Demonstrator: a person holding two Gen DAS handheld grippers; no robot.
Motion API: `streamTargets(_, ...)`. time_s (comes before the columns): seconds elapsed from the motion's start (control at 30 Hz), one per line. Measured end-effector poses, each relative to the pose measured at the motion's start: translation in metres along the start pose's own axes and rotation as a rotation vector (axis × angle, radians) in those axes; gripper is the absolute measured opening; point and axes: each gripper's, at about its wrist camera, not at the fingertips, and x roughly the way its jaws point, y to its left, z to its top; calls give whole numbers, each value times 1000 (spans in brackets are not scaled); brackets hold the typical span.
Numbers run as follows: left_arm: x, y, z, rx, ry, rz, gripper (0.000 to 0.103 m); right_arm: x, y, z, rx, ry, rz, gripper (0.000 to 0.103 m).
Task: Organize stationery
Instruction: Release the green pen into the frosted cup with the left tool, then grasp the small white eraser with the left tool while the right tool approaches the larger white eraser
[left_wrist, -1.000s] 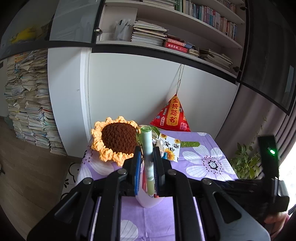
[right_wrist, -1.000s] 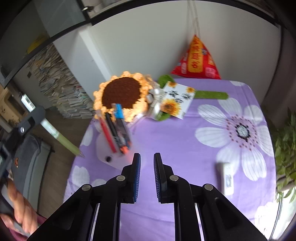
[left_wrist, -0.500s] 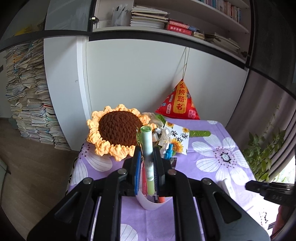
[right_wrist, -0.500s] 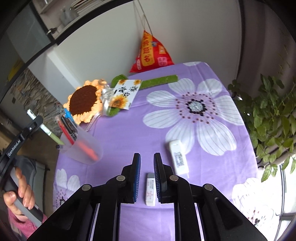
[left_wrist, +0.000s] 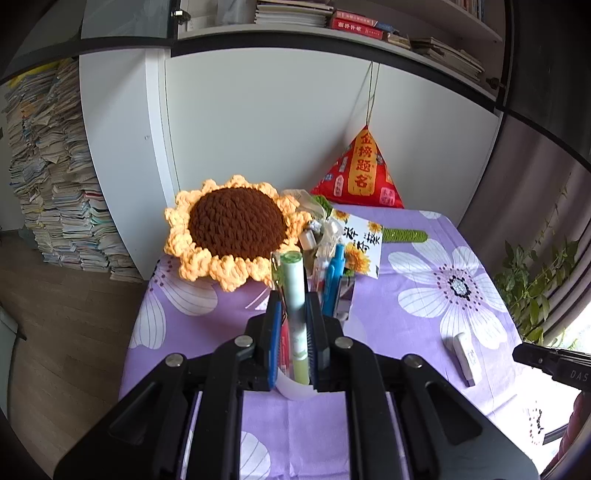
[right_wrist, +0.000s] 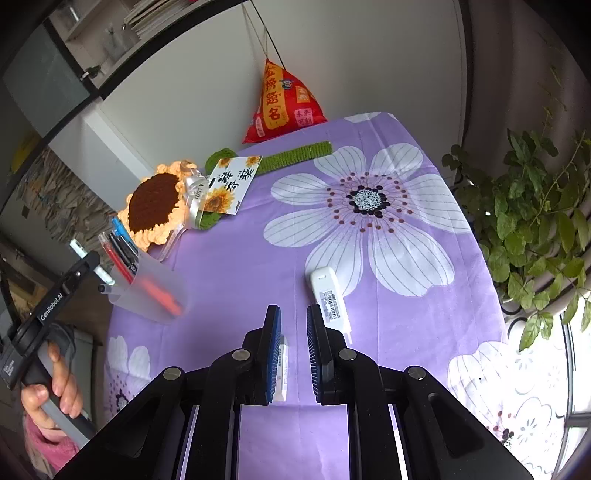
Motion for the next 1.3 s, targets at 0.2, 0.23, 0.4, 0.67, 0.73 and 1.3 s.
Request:
streamTargets(0.2, 2, -2, -4, 7, 28, 0, 12, 0, -4, -1, 7, 3, 2, 15)
streamTargets(0.23, 2, -2, -5, 6, 28, -1, 12, -1, -4, -2, 8, 3, 3, 15)
streamTargets(0.4, -5, 0, -4, -2, 11, 1, 16, -1, -4, -2, 6, 4, 3, 15)
streamTargets(0.67, -33, -5, -2, -6, -44, -30, 23, -2, -4, -3, 7, 4, 1, 15)
streamTargets(0.73, -42, -11, -4, 9, -56, -46, 30, -2, -5, -3, 8, 5, 1, 15)
streamTargets(1.3, -13, -111, -54, 191, 151, -182, 40, -9, -25, -13, 30, 4, 3, 15)
